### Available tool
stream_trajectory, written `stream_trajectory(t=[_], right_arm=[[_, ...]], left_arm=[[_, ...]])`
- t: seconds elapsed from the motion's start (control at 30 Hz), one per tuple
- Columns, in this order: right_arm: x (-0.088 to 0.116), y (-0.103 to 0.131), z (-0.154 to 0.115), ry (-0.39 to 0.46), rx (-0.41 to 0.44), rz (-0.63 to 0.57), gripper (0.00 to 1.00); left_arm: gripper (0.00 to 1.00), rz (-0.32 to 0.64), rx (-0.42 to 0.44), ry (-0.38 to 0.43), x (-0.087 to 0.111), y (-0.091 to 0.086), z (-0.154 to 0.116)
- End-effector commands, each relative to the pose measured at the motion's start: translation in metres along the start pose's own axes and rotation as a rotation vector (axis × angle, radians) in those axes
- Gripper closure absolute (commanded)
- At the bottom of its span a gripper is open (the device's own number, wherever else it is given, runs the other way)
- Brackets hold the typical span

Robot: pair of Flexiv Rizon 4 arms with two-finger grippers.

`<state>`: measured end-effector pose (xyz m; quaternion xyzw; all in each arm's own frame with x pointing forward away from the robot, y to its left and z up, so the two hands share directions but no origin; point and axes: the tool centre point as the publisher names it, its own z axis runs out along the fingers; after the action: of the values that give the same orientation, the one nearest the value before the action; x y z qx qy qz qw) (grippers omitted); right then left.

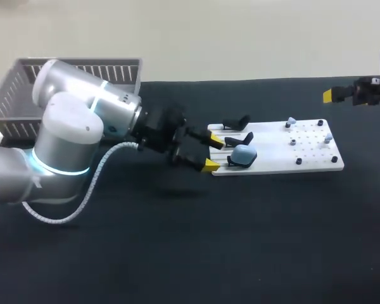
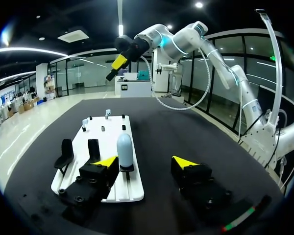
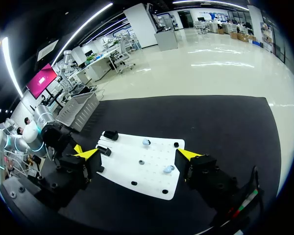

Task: Pick up each earbud case from the left stands, insert the matching earbuds, close the lid, and place the case in the box.

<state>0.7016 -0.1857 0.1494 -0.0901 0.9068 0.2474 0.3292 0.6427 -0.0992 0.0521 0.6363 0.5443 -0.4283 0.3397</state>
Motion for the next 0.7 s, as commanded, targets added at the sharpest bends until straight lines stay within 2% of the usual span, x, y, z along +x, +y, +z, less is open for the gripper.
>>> stream_trajectory(t=[0.03,0.17,0.23,0.4,0.5,0.7], right_arm=[[0.000,0.000,0.000,0.000,0.001,-0.001,0.00],[0.000,0.000,0.000,0.000,0.001,-0.001,0.00],[0.000,0.000,0.000,0.000,0.001,-0.001,0.00],[0.000,0.000,0.000,0.000,0.001,-0.001,0.00],[0.000,0.000,0.000,0.000,0.001,-0.001,0.00],[0.000,0.000,0.000,0.000,0.001,-0.001,0.00]], left_arm=[[0.21,-0.005,0.015,0.003,0.002,0.012,0.009],[0.22,-0.015,0.015,0.008,0.003,0.015,0.010],[0.28,-0.018,0.015,0.011,0.002,0.017,0.011],[0.29,-0.029,0.019,0.018,0.002,0.019,0.014],[0.35,-0.030,0.026,0.020,0.001,0.019,0.017],[0.34,-0.033,0.036,0.022,0.000,0.018,0.021]])
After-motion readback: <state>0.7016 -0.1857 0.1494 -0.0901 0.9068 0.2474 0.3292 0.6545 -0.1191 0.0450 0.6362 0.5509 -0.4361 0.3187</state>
